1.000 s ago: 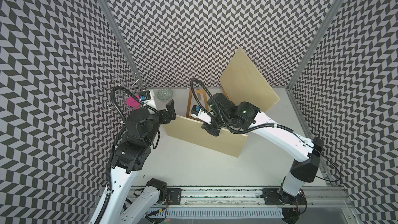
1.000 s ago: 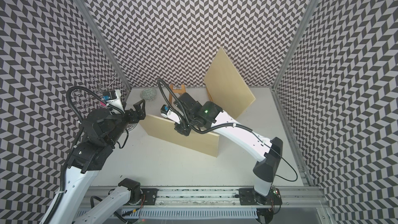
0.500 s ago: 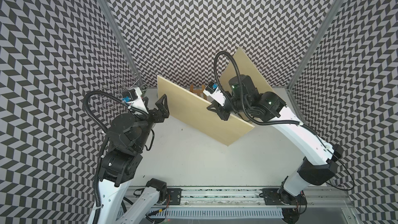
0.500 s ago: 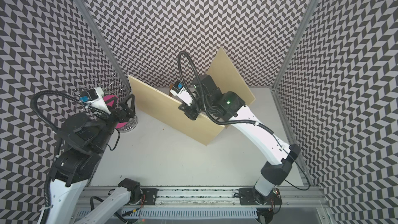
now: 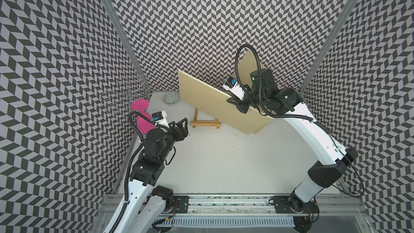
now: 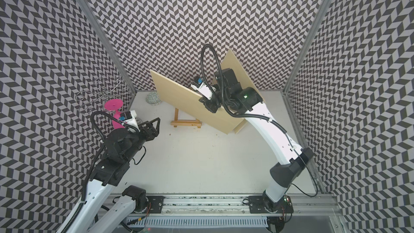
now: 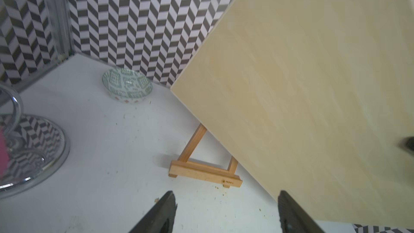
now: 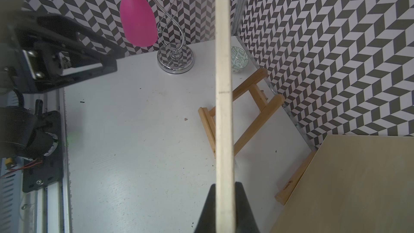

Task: Assemble the easel
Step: Place the drawing board on the easel.

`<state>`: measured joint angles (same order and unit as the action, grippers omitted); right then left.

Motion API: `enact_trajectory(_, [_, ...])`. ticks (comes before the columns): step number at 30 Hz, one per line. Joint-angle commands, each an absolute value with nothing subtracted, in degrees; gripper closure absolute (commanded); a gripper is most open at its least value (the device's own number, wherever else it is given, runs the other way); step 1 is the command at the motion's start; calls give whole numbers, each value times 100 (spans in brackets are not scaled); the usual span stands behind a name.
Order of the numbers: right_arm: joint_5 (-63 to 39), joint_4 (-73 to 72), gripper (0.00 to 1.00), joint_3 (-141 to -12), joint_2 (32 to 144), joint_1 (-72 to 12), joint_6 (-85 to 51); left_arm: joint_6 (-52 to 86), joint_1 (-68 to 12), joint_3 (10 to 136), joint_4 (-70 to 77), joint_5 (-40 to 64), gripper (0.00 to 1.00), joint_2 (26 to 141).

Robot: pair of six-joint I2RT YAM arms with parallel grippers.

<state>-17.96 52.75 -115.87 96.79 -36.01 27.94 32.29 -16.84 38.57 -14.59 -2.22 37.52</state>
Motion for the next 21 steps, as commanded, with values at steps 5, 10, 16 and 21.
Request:
enact_trajectory(5, [-2588, 3919, 100, -12105, 9864, -3323, 3344, 4311, -1645, 2806, 356, -63, 31, 4269])
enact_trajectory(10, [-2506, 3955, 100, -12102, 10057, -3311, 3415, 4614, -1623, 2417, 1239, -160, 35, 5043])
enact_trajectory(16, [-2452, 3870, 100, -11988, 10134, -3431, 2898, 4715, -1301, 2300, 2089, -11, 38, 6033])
enact_trajectory(21, [-2243, 4025, 100, -12281, 10290, -3648, 2443, 4781, -929, 2222, 2722, 358, 41, 6749])
